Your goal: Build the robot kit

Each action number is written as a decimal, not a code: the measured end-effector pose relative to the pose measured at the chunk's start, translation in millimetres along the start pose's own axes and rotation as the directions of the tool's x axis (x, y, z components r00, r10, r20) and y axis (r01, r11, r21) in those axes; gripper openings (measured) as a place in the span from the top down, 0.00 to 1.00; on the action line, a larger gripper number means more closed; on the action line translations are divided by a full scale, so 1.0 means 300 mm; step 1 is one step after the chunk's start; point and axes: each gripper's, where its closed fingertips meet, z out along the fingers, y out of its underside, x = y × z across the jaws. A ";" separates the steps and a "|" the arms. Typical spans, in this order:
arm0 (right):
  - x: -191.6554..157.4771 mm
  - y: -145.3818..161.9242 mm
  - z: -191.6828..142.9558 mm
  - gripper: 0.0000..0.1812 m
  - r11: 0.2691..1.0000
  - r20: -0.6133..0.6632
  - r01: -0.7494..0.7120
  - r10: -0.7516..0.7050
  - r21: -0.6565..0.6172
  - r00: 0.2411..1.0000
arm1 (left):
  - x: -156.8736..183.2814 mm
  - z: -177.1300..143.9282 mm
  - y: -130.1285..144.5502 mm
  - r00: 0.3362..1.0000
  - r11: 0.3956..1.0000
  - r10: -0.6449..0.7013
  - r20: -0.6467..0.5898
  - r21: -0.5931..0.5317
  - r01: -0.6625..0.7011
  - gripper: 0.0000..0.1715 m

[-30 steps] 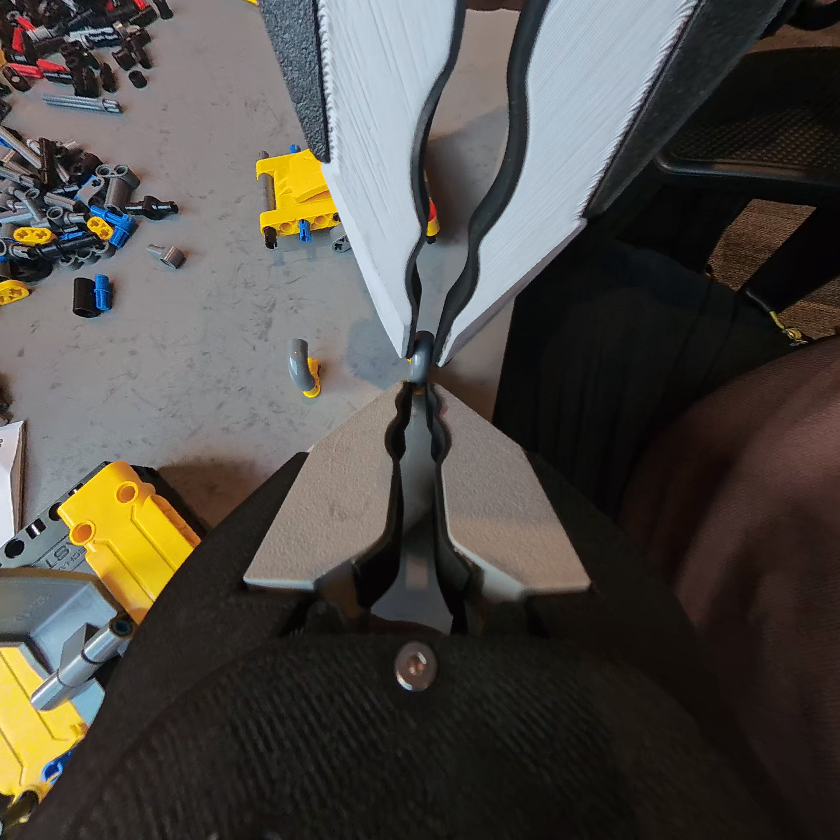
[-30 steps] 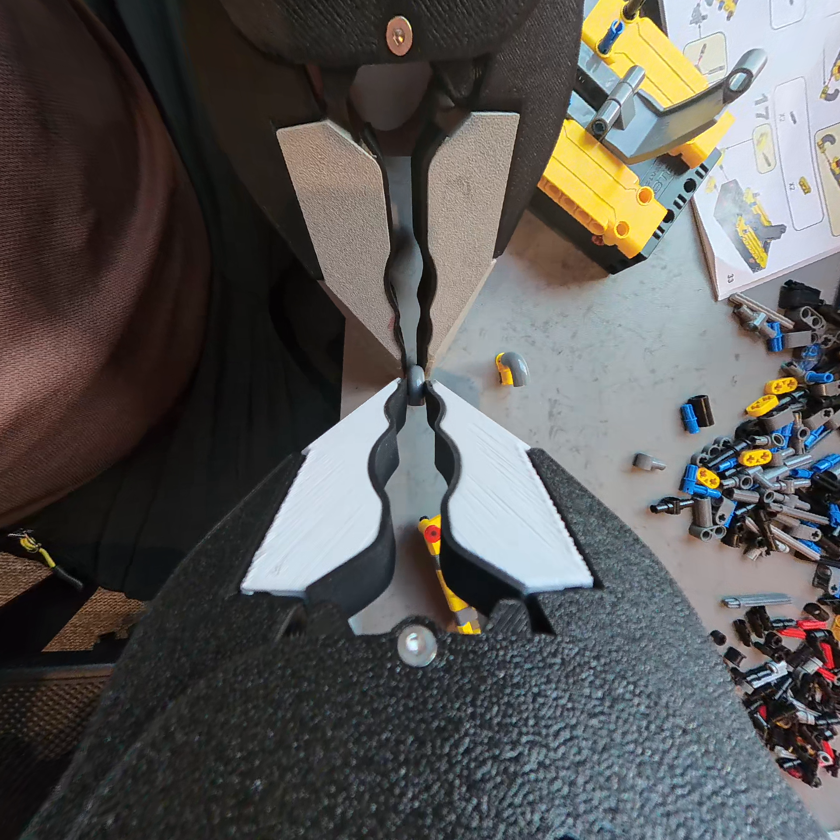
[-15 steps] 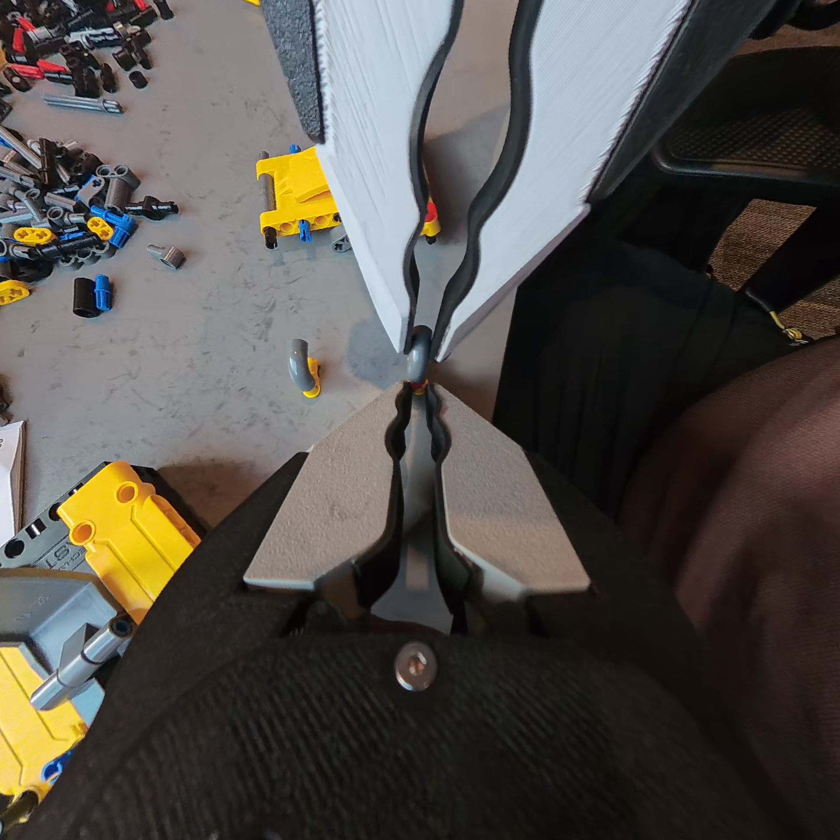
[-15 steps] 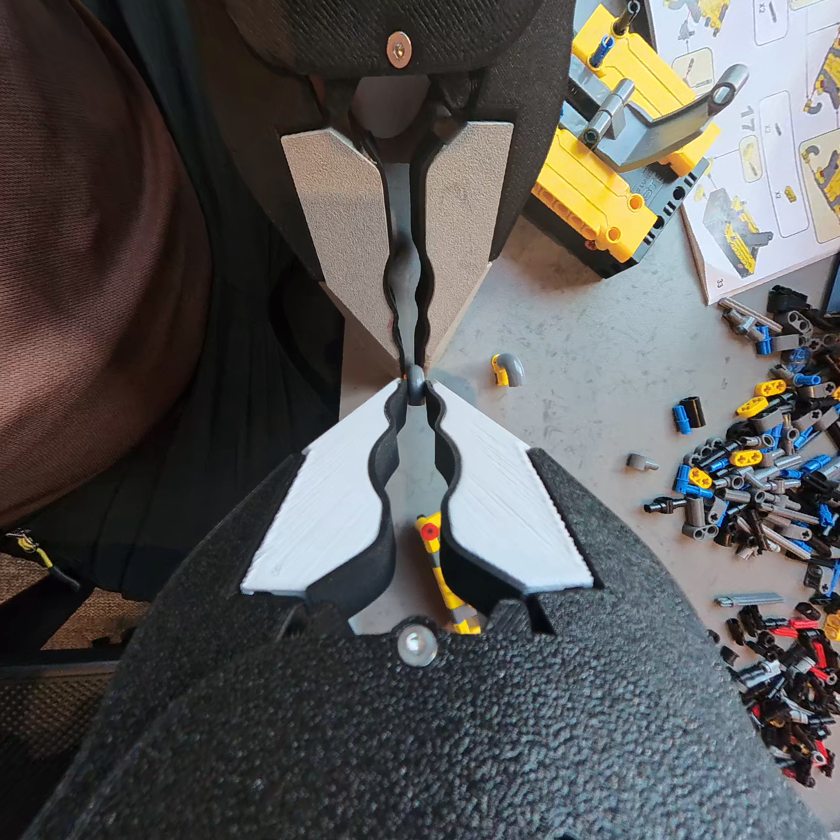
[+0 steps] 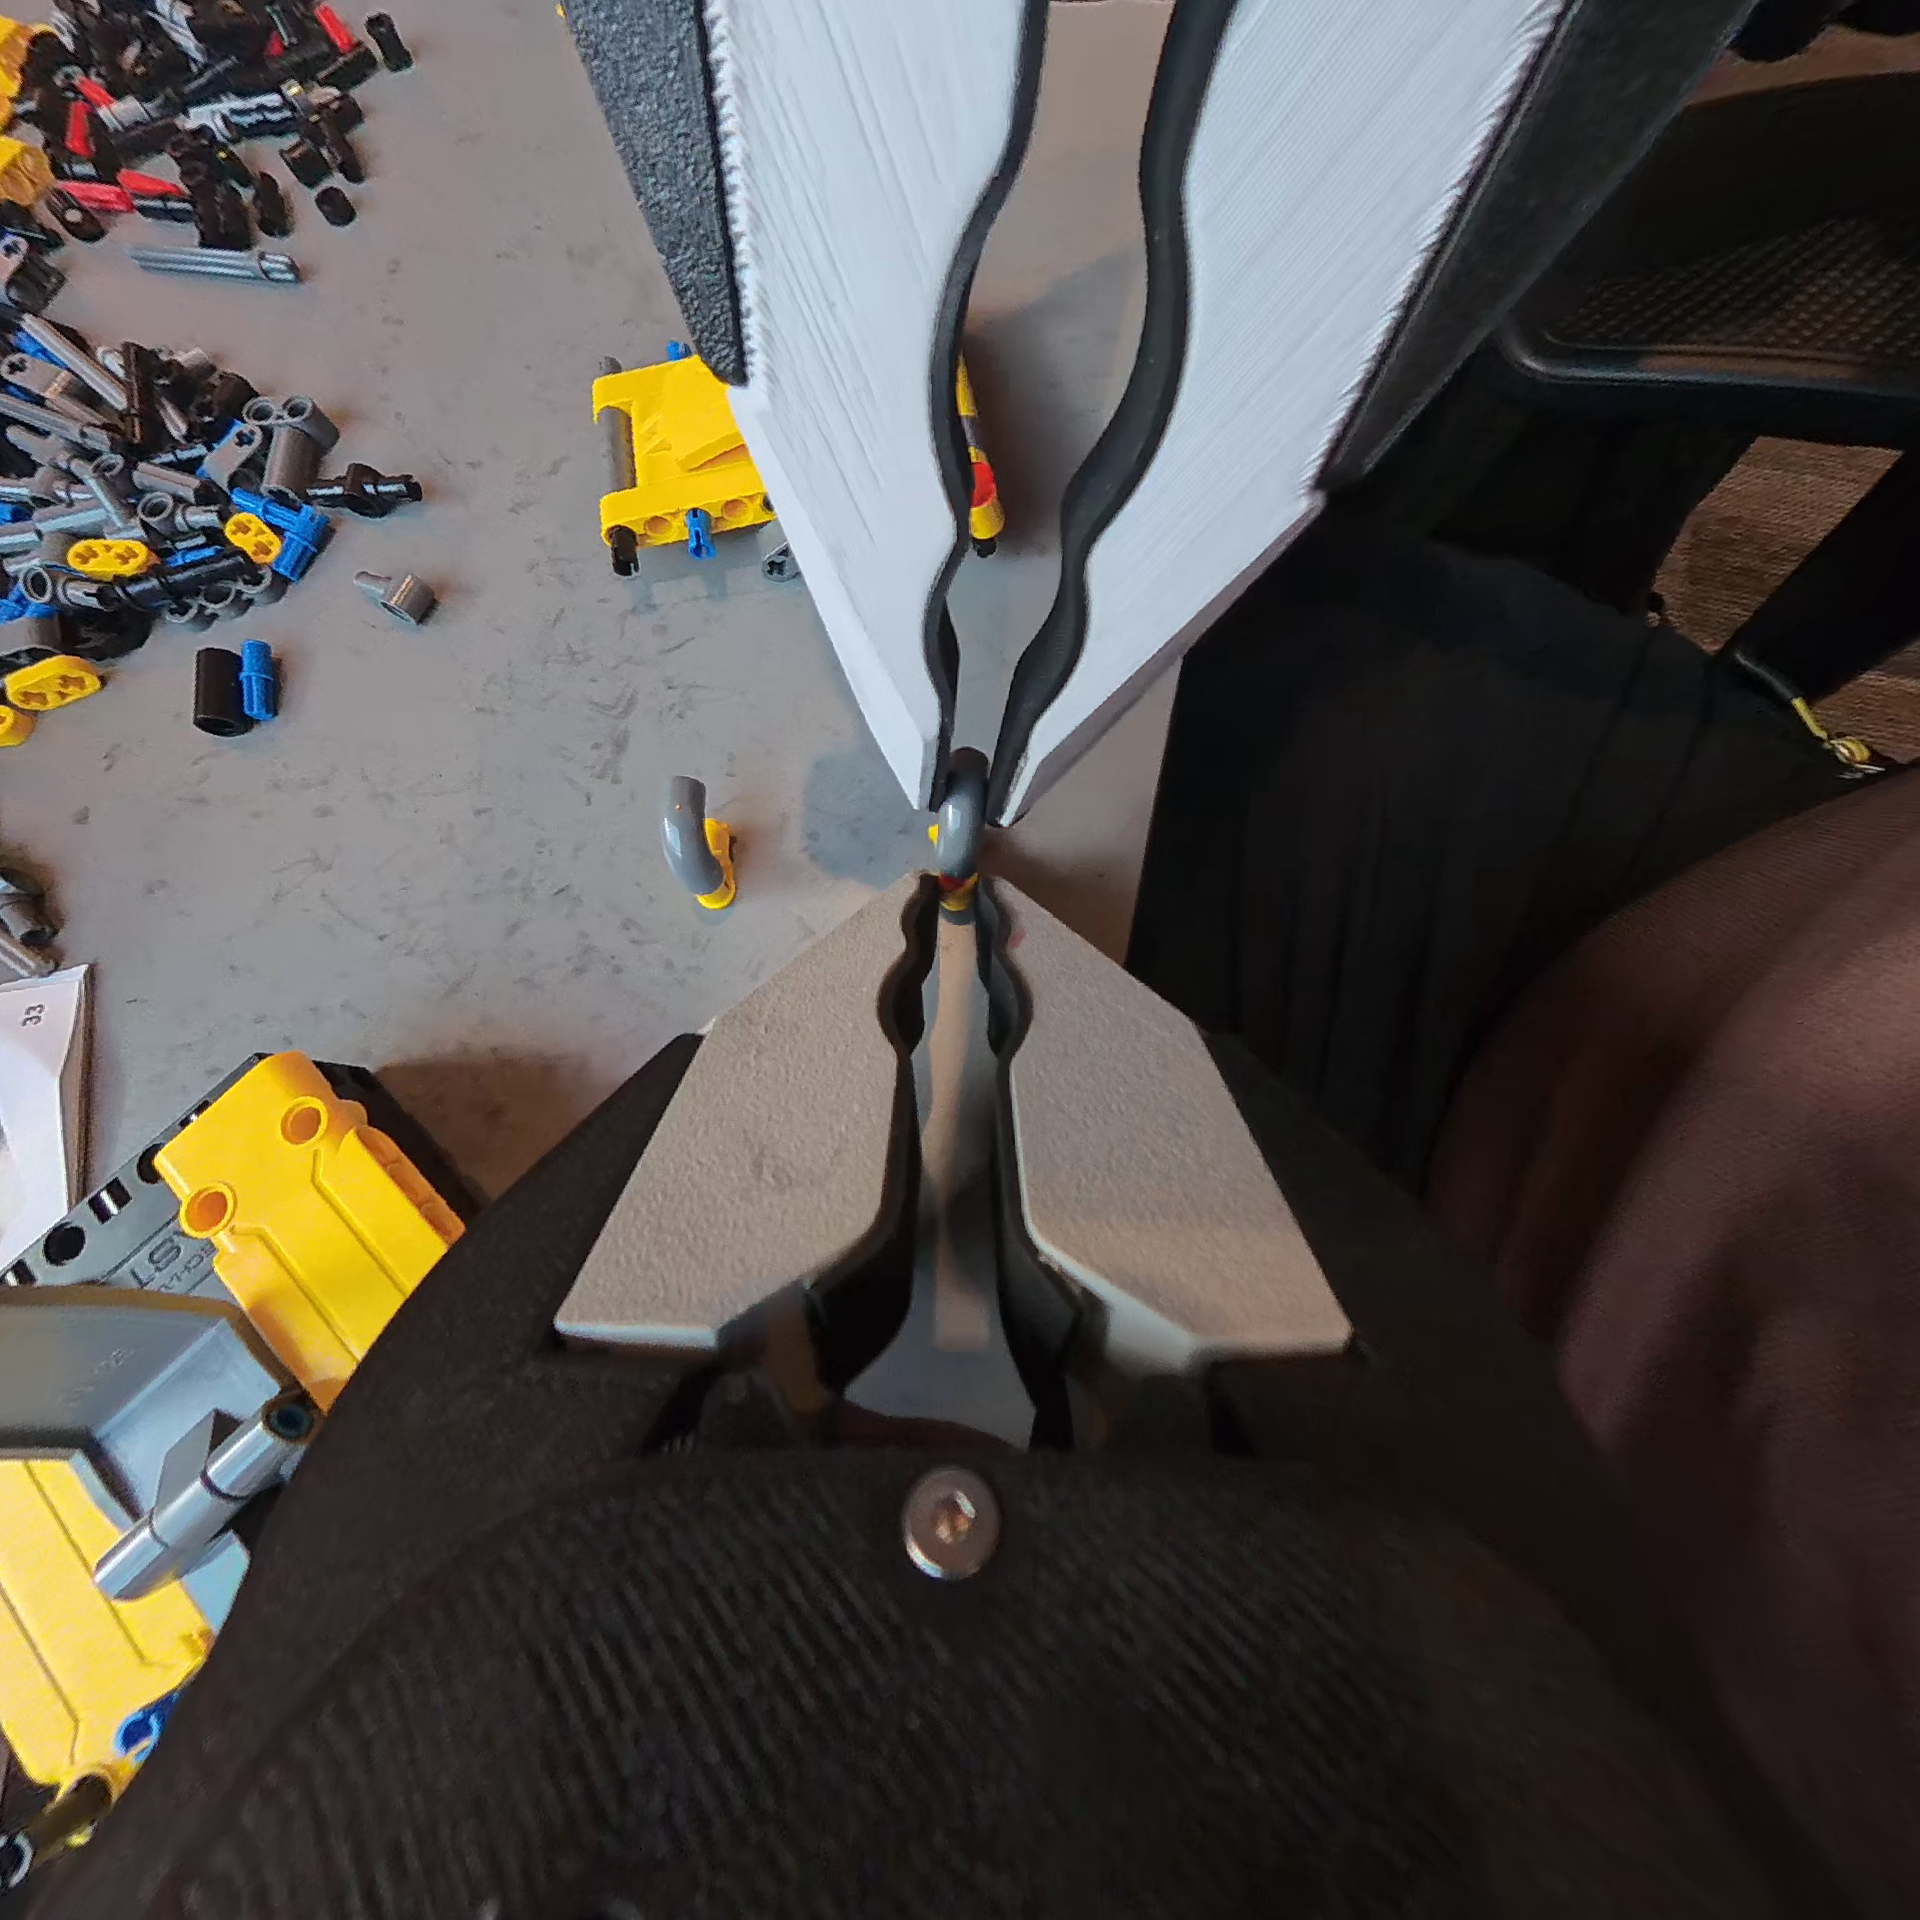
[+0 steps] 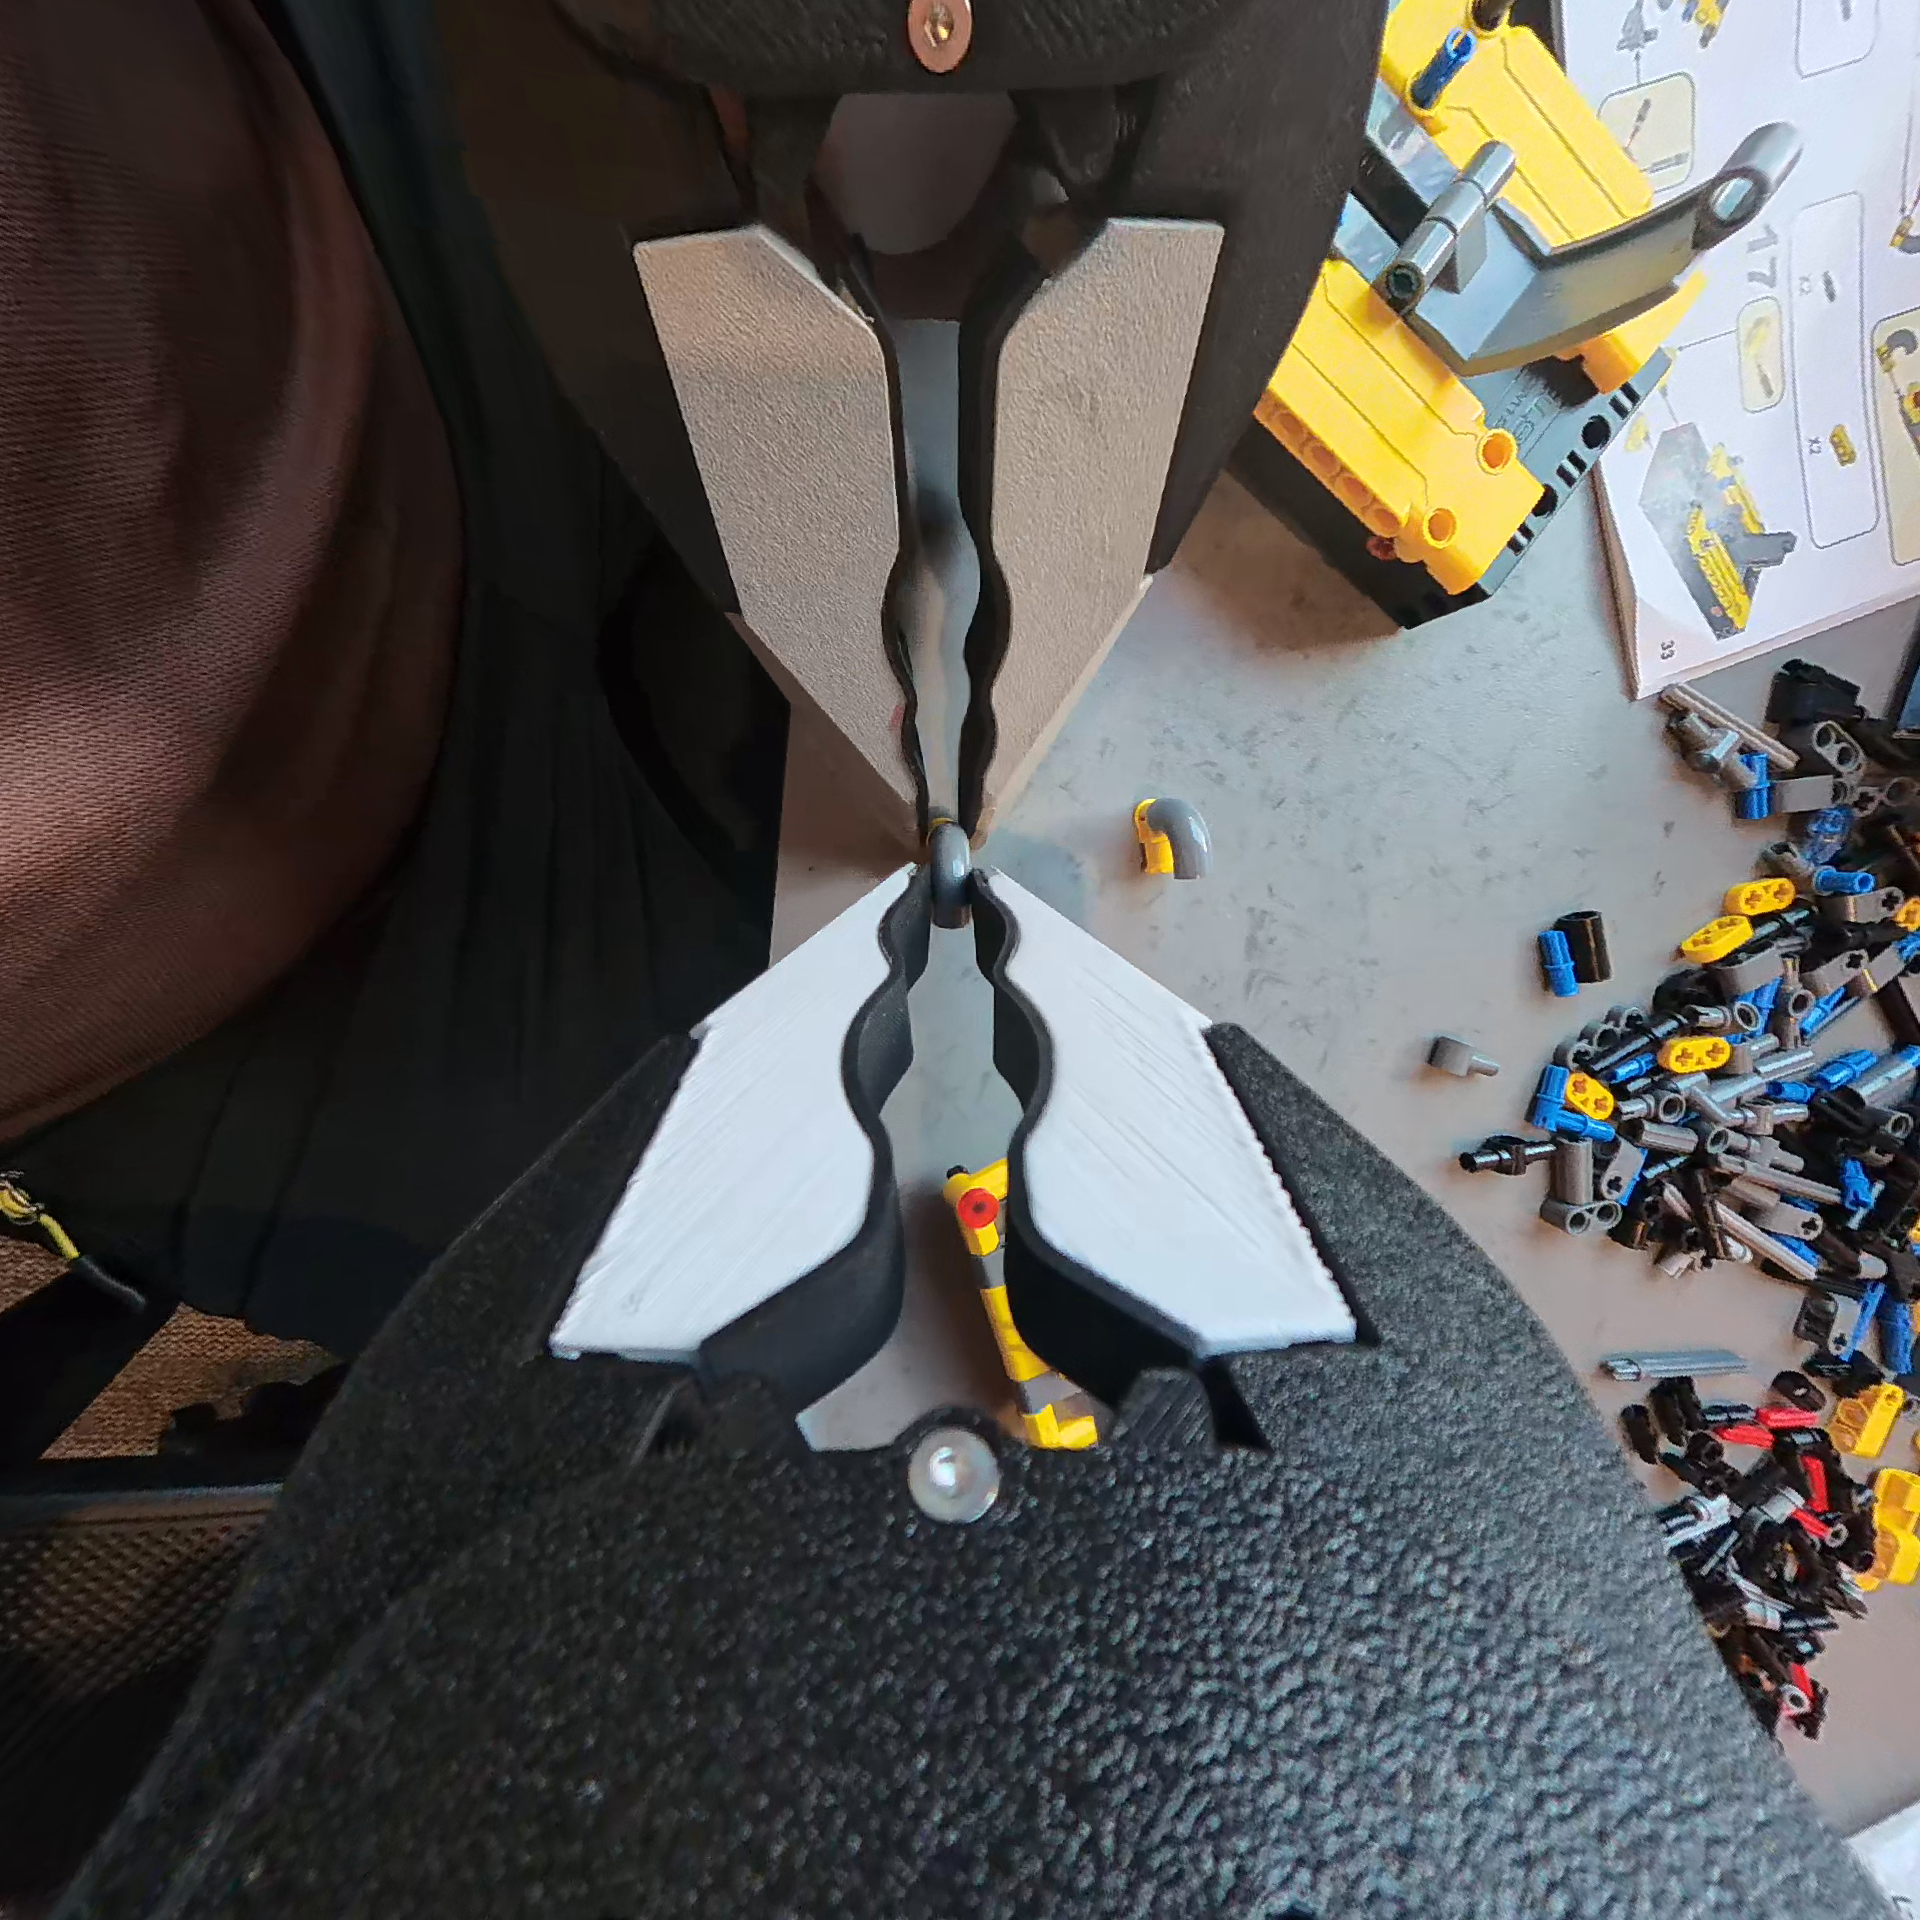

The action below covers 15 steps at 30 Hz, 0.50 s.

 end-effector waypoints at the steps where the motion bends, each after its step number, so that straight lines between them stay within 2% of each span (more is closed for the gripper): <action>1: -0.001 0.000 0.001 0.96 1.000 0.001 0.001 -0.001 -0.001 1.000 | -0.002 0.000 0.000 1.000 1.000 -0.002 0.003 0.000 0.002 0.97; 9: 0.000 0.001 0.001 0.96 1.000 0.001 0.005 -0.005 -0.007 1.000 | -0.003 -0.006 0.002 1.000 1.000 -0.012 -0.001 0.005 0.012 0.93; 15: -0.001 0.002 0.002 0.96 1.000 0.007 0.005 -0.005 -0.013 1.000 | -0.005 -0.022 -0.016 1.000 0.999 -0.020 -0.003 0.051 0.020 0.94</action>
